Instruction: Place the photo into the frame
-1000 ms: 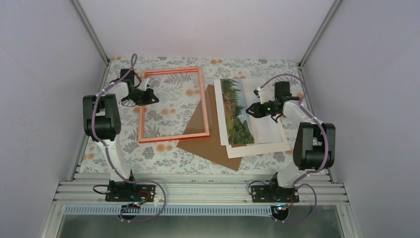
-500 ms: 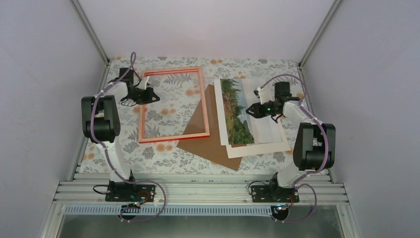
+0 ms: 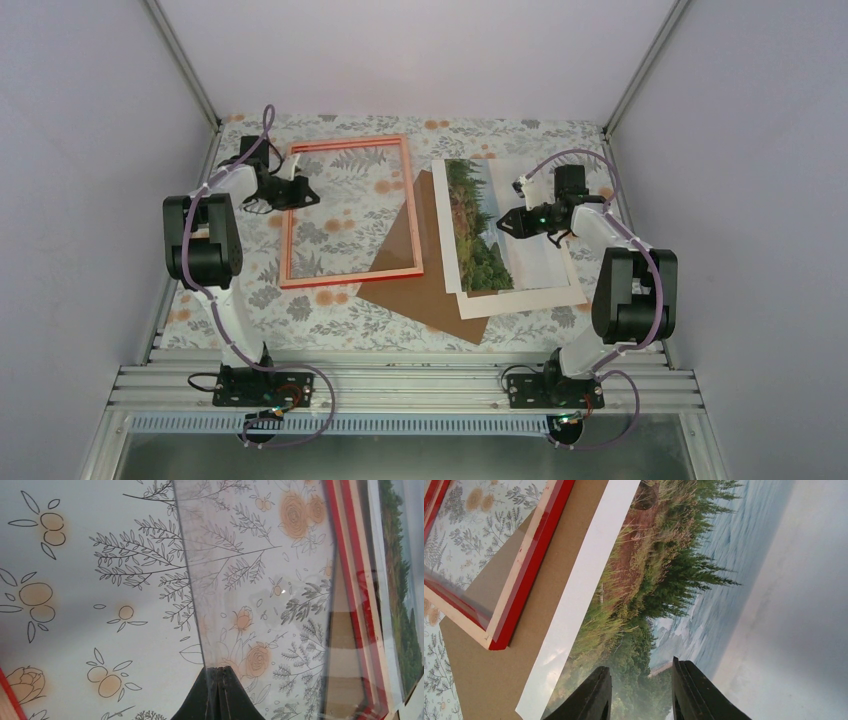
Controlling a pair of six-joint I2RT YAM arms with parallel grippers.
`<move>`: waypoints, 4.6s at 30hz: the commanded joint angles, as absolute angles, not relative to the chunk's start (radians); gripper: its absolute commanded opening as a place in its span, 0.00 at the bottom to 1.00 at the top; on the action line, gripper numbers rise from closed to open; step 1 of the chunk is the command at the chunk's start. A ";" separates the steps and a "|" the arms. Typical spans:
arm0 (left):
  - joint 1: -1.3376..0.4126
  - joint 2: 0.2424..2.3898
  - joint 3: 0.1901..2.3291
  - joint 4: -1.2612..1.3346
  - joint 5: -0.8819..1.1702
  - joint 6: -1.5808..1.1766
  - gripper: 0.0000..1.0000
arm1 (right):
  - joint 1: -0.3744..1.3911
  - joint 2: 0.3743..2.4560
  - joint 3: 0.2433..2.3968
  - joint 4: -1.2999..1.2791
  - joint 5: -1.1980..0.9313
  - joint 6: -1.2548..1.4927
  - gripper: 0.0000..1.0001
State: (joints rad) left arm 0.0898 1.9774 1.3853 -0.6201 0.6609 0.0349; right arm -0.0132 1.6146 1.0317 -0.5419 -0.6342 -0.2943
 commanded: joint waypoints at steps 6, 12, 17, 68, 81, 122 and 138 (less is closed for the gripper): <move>0.098 2.003 1.406 -0.639 0.612 0.063 0.02 | -0.004 1.580 1.020 -0.526 -0.627 -0.296 0.31; 0.098 2.011 1.422 -0.669 0.600 0.089 0.02 | -0.004 1.582 1.021 -0.524 -0.627 -0.295 0.31; 0.100 2.002 1.420 -0.675 0.592 0.099 0.02 | -0.005 1.586 1.021 -0.523 -0.627 -0.293 0.31; 0.128 1.998 1.411 -0.692 0.536 0.115 0.02 | -0.005 1.585 1.020 -0.519 -0.630 -0.293 0.31; 0.135 2.005 1.416 -0.697 0.529 0.120 0.02 | -0.005 1.584 1.021 -0.518 -0.629 -0.286 0.31; 0.115 1.999 1.387 -0.657 0.553 0.080 0.08 | -0.004 1.586 1.020 -0.515 -0.635 -0.281 0.31; 0.044 1.888 1.362 -0.668 0.223 0.072 0.63 | -0.005 1.595 1.029 -0.512 -0.639 -0.276 0.31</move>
